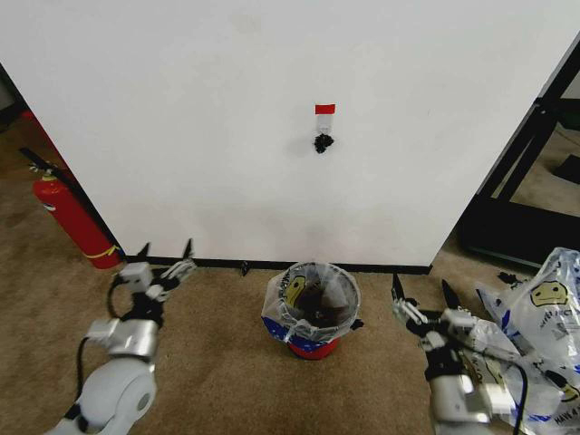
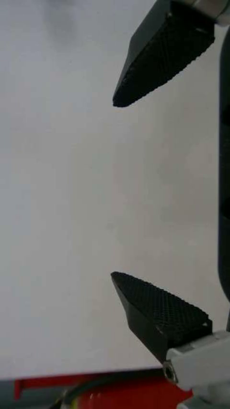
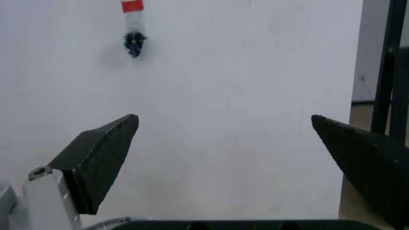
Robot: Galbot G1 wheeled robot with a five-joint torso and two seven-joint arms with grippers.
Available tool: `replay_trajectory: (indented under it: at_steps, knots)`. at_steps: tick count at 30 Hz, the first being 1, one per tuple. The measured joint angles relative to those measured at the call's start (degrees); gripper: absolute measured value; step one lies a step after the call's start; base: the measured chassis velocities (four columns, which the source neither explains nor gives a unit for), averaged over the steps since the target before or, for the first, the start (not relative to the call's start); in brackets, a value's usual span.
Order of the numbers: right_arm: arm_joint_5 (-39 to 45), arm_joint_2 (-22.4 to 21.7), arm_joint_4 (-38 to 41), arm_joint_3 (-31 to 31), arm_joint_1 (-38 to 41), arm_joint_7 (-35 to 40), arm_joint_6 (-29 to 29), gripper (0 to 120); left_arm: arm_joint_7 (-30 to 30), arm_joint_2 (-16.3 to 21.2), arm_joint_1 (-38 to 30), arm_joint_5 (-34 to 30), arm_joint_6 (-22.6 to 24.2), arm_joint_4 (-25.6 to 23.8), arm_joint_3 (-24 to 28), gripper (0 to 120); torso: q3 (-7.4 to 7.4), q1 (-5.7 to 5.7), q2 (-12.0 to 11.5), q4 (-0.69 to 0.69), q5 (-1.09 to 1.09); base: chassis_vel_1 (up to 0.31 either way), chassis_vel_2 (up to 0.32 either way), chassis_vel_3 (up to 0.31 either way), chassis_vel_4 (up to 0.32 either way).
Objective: Pick up the garbage bag from the wall and place it over the trash bin.
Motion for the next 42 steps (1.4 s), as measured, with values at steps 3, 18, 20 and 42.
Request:
replay_trajectory:
  at_steps: [3, 18, 20, 42]
  knots:
    - [-3.9, 1.5, 0.9, 0.1, -1.4, -0.4, 3.6, 100, 1.0, -0.9, 4.0, 2.8, -4.2, -0.4, -2.4, 100, 0.0, 0.0, 0.0, 0.01, 0.0, 0.0, 0.0, 0.0, 0.0]
    - [-4.5, 3.7, 4.2, -0.4, -3.7, 0.9, 4.2, 100, -0.2, -1.8, 5.3, 6.2, -6.0, -0.5, -0.5, 100, 0.01, 0.0, 0.0, -0.01, 0.0, 0.0, 0.0, 0.0, 0.0]
    - [-3.6, 3.4, 3.7, -1.0, -3.8, 0.9, 3.8, 100, -0.5, -1.9, 5.3, 6.3, -5.9, -0.1, -0.3, 100, 0.01, 0.0, 0.0, -0.01, 0.0, 0.0, 0.0, 0.0, 0.0]
    - [31.0, -13.6, -7.4, -3.2, 16.0, 15.4, -32.2, 100, -4.2, -1.7, 7.0, -2.9, 4.6, 2.5, 6.1, 100, 0.02, 0.01, 0.0, -0.01, 0.03, 0.0, 0.0, 0.0, 0.0]
